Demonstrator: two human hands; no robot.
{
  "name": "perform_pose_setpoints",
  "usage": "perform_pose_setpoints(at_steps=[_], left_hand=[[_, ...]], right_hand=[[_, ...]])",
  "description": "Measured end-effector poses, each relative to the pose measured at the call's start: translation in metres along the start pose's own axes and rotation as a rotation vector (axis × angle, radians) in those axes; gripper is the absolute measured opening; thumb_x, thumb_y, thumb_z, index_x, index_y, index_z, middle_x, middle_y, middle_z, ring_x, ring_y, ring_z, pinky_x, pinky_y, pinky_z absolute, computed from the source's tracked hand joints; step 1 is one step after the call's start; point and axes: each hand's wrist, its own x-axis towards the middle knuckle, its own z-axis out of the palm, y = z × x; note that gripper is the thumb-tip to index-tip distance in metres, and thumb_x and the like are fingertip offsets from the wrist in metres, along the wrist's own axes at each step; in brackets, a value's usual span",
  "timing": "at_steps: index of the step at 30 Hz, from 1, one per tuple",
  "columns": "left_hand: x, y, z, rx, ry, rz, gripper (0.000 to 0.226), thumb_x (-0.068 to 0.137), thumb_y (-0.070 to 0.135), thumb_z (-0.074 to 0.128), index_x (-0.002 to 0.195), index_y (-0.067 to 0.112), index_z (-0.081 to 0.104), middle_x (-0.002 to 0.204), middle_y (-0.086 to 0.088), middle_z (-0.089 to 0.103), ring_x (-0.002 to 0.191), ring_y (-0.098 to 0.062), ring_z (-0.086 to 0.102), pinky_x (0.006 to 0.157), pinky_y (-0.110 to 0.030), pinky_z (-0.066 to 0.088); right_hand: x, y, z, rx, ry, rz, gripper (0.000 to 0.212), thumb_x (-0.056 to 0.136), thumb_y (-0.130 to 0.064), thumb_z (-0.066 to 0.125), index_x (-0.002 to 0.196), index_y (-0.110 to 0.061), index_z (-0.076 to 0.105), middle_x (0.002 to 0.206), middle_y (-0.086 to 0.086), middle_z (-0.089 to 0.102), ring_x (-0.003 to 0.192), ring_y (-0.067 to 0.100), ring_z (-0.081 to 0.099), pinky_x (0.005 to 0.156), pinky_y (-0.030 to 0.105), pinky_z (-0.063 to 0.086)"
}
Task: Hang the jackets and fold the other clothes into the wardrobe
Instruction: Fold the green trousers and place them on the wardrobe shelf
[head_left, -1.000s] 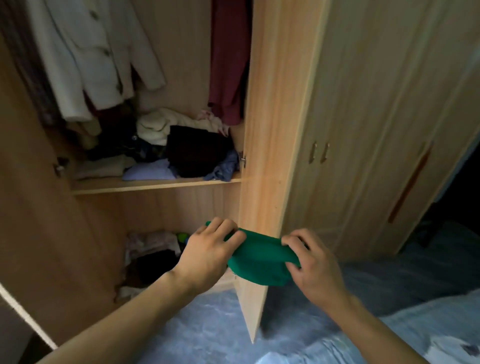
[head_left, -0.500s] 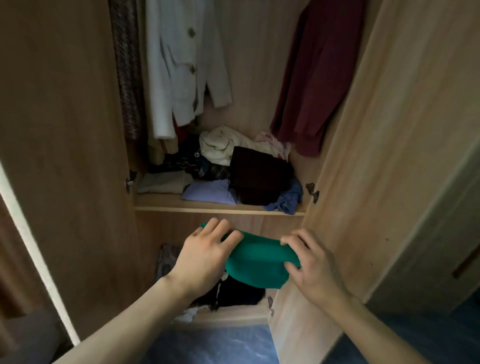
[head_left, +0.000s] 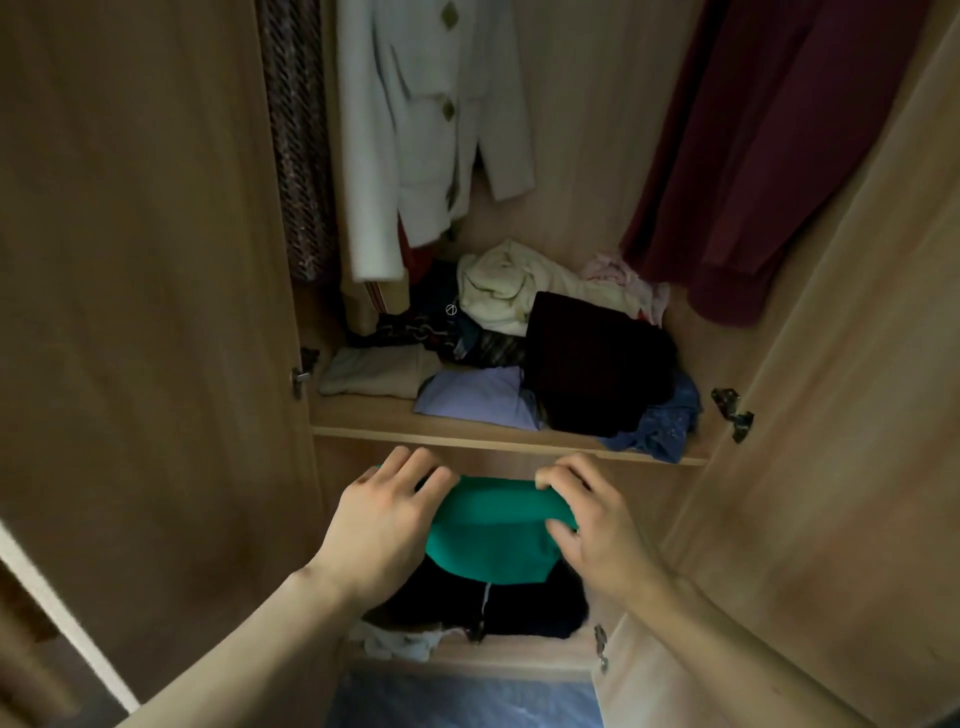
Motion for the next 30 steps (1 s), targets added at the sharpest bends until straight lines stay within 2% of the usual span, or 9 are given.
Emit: perform_pose_setpoints(at_steps=[3, 5, 7, 11, 15, 19, 25, 30], left_hand=[[0.031, -0.009, 0.007, 0.044, -0.013, 0.006, 0.036, 0.068, 0.026, 0.066, 0.102, 0.013, 0.064, 0.096, -0.002, 0.060, 0.084, -0.028, 0.058, 0.050, -0.032, 0.048], [0.054, -0.014, 0.014, 0.059, -0.013, -0.009, 0.037, 0.066, 0.014, 0.070, 0.103, 0.014, 0.062, 0.096, -0.002, 0.060, 0.083, -0.026, 0.057, 0.043, -0.032, 0.044], [0.075, -0.019, 0.025, 0.084, -0.015, -0.030, 0.050, 0.057, 0.003, 0.078, 0.103, 0.015, 0.061, 0.096, -0.001, 0.059, 0.083, -0.025, 0.054, 0.038, -0.031, 0.039], [0.110, -0.028, 0.044, 0.118, -0.020, -0.077, 0.051, 0.056, 0.003, 0.075, 0.104, 0.016, 0.062, 0.099, -0.001, 0.059, 0.087, -0.023, 0.053, 0.037, -0.032, 0.040], [0.135, -0.041, 0.062, 0.104, -0.047, -0.090, 0.056, 0.052, 0.000, 0.077, 0.103, 0.016, 0.059, 0.100, -0.001, 0.059, 0.089, -0.025, 0.055, 0.037, -0.036, 0.044], [0.161, -0.057, 0.079, 0.079, -0.005, -0.121, 0.050, 0.055, 0.000, 0.075, 0.100, 0.017, 0.057, 0.097, -0.002, 0.056, 0.088, -0.025, 0.051, 0.039, -0.040, 0.046], [0.186, -0.083, 0.102, 0.060, -0.016, -0.102, 0.057, 0.048, 0.005, 0.082, 0.098, 0.017, 0.058, 0.096, 0.000, 0.054, 0.089, -0.023, 0.050, 0.038, -0.036, 0.043], [0.213, -0.118, 0.110, 0.035, 0.045, -0.074, 0.056, 0.047, 0.006, 0.083, 0.097, 0.015, 0.062, 0.095, -0.002, 0.059, 0.088, -0.021, 0.048, 0.040, -0.035, 0.047]], right_hand=[[0.030, 0.032, 0.009, 0.008, 0.039, -0.027, 0.053, 0.067, -0.003, 0.079, 0.105, -0.025, 0.049, 0.107, -0.006, 0.046, 0.095, 0.021, 0.057, 0.078, 0.041, 0.052], [0.049, 0.049, 0.007, -0.011, 0.078, -0.039, 0.051, 0.065, -0.004, 0.081, 0.103, -0.023, 0.052, 0.105, -0.004, 0.049, 0.093, 0.019, 0.057, 0.075, 0.036, 0.053], [0.066, 0.067, 0.005, -0.028, 0.084, -0.056, 0.051, 0.063, -0.004, 0.083, 0.101, -0.021, 0.054, 0.104, -0.003, 0.051, 0.093, 0.019, 0.057, 0.072, 0.029, 0.051], [0.095, 0.102, 0.008, -0.024, 0.077, -0.064, 0.051, 0.063, -0.005, 0.082, 0.102, -0.021, 0.053, 0.106, -0.002, 0.051, 0.094, 0.020, 0.057, 0.073, 0.028, 0.048], [0.115, 0.124, 0.014, -0.021, 0.062, -0.047, 0.047, 0.065, -0.004, 0.079, 0.102, -0.020, 0.055, 0.104, -0.004, 0.050, 0.094, 0.018, 0.055, 0.072, 0.021, 0.041], [0.139, 0.146, 0.018, -0.033, 0.054, -0.046, 0.047, 0.065, -0.004, 0.080, 0.102, -0.019, 0.055, 0.105, -0.002, 0.050, 0.094, 0.020, 0.055, 0.071, 0.021, 0.040], [0.173, 0.169, 0.032, -0.059, 0.049, -0.037, 0.044, 0.065, -0.004, 0.076, 0.101, -0.018, 0.056, 0.103, -0.002, 0.051, 0.091, 0.019, 0.055, 0.069, 0.020, 0.039], [0.212, 0.177, 0.041, -0.049, 0.052, -0.030, 0.047, 0.069, -0.006, 0.078, 0.104, -0.021, 0.052, 0.104, -0.005, 0.049, 0.094, 0.016, 0.054, 0.068, 0.030, 0.051]])
